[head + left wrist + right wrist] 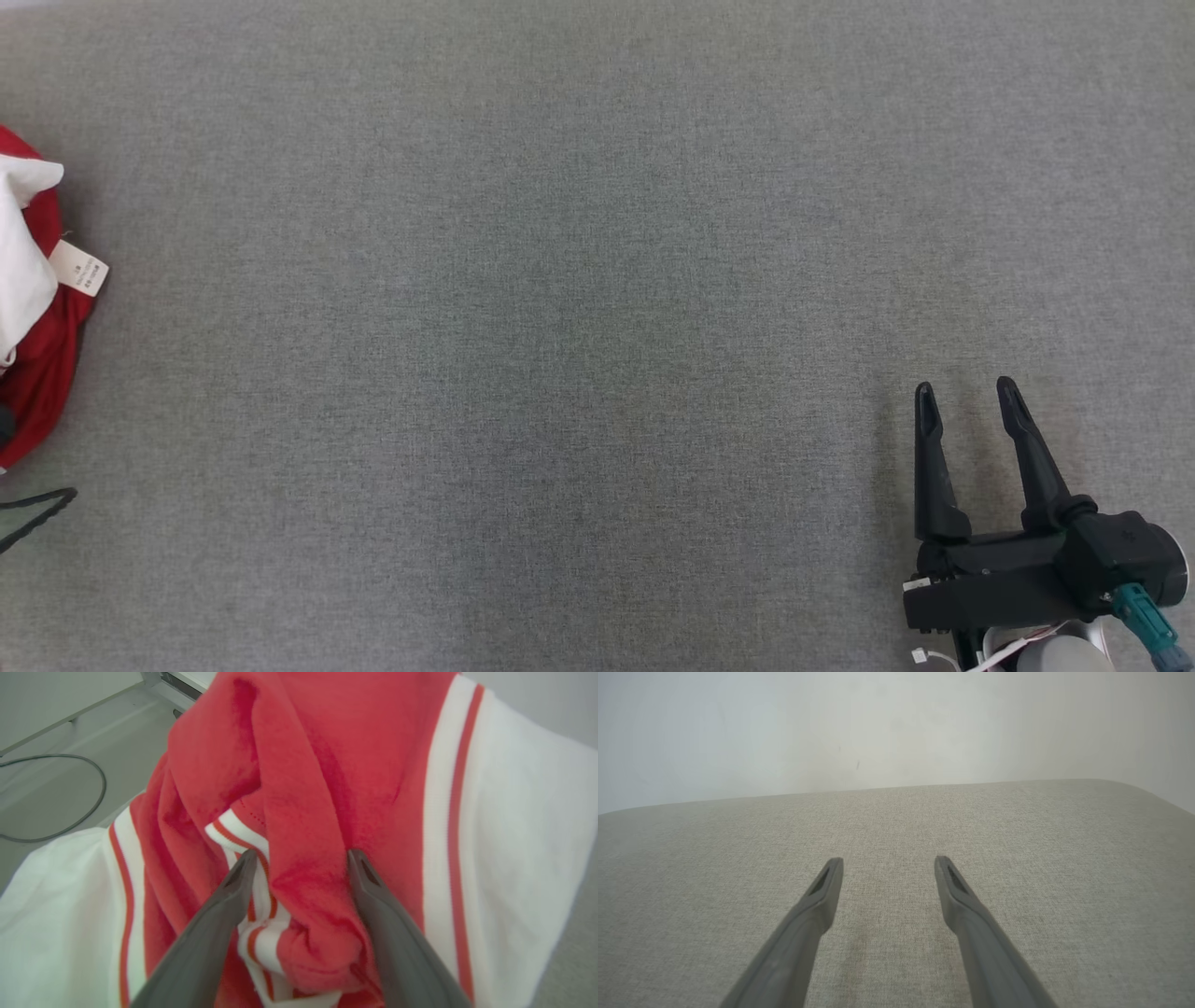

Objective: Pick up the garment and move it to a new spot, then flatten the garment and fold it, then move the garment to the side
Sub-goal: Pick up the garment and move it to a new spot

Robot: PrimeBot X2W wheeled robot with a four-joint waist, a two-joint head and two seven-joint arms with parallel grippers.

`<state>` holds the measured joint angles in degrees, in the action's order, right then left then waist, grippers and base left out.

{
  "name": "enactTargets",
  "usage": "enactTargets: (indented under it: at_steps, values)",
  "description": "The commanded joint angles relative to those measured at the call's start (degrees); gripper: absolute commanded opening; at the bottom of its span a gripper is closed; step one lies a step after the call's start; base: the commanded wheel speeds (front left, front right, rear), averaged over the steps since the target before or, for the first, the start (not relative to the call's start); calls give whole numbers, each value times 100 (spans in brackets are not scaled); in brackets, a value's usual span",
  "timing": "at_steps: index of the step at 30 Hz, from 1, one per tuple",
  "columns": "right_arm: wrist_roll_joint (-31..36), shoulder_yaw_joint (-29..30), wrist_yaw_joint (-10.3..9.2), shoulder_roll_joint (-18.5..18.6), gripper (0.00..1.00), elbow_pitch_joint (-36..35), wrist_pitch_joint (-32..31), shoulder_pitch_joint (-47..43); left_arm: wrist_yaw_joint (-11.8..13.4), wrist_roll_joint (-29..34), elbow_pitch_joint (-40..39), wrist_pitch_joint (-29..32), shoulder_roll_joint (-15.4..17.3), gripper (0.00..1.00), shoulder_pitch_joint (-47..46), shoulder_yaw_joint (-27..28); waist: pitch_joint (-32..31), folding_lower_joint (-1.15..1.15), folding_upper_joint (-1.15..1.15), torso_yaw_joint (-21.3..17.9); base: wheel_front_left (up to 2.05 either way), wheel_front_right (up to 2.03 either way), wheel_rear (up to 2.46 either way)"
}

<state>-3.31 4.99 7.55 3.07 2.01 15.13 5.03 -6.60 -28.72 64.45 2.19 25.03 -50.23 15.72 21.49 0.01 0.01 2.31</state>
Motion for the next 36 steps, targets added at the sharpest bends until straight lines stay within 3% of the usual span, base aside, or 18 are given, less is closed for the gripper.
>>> enactTargets:
  at_steps: [1,2,3,4,12,19,28,36]
  values:
    - [34,7,-12,38,100,-24,4,6,-26,-17,102,-69,17,100,-74,-39,-19,-1,-1,5,0,0,0]
    - [38,8,-12,43,100,-22,4,-2,-30,0,156,-96,9,100,-92,-60,-27,-1,-1,10,0,0,0]
    - [46,-1,-12,43,100,-15,4,-9,-34,24,197,-150,12,25,-103,-86,-44,-1,-1,9,0,0,0]
    - [51,-6,-12,47,100,-16,4,-14,-37,35,204,-290,19,0,-123,-95,-58,-1,-1,14,0,0,0]
    - [25,-21,-12,35,100,71,4,-126,-66,30,199,-1216,135,0,-299,-176,-411,-1,-1,97,0,0,0]
    - [-90,-115,-12,-3,100,179,4,-235,-82,92,-187,-1583,172,0,-600,-506,-862,-1,-1,133,0,0,0]
    - [-358,-223,-12,-24,100,350,4,-437,-86,-284,-1434,-1549,42,0,-986,-1446,-1418,-1,-1,31,0,0,0]
    - [-678,-374,-12,-22,100,468,4,-557,-87,-557,-2749,-1118,-128,0,-1084,-2113,-1768,-1,-1,-368,0,0,0]
